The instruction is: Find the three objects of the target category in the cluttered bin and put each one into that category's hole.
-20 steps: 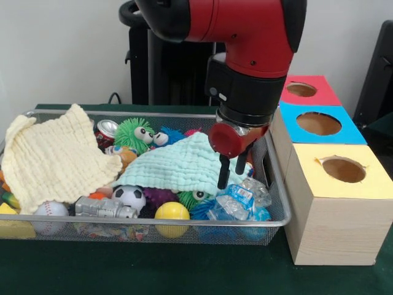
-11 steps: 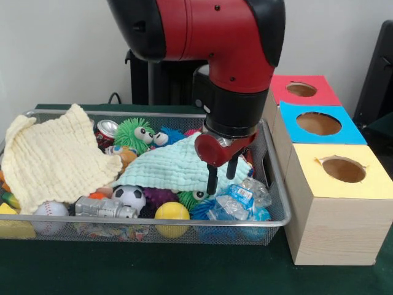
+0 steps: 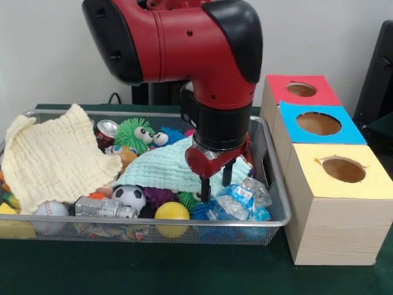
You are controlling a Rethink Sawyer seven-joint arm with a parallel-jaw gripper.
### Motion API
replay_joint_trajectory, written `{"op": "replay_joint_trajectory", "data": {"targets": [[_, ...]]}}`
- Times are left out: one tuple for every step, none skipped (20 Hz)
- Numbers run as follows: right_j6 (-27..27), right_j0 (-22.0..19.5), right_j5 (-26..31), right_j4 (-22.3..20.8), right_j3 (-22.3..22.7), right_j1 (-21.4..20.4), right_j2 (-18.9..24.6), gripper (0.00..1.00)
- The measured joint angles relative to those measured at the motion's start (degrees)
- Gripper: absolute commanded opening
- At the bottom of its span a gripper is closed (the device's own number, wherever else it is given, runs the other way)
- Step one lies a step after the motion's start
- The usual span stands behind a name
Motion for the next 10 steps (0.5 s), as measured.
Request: {"op": "replay_joint_trajectory", "data": {"targets": [[0.00, -0.15, -0.21, 0.14, 0.02, 0.14, 0.14, 1.00], [0.00, -0.41, -0.55, 0.40, 0.04, 0.38, 0.37, 1.00], [0.00, -0.64, -0.85, 0.66, 0.05, 0.62, 0.59, 1.00], [0.00, -0.85, -1.19, 0.96, 0.07, 0.90, 0.83, 1.00], [0.00, -1.03, -1.45, 1.25, 0.07, 1.14, 1.02, 1.00], [0.00, -1.20, -1.64, 1.54, 0.08, 1.34, 1.24, 1.00], [0.00, -1.26, -1.66, 1.68, 0.08, 1.41, 1.31, 1.00], [0.00, -1.40, -1.72, 1.92, 0.08, 1.54, 1.49, 1.00], [0.00, -1.62, -1.72, 2.37, 0.11, 1.72, 1.77, 1.00], [0.00, -1.91, -1.72, 2.95, 0.15, 1.95, 2.12, 1.00]]}}
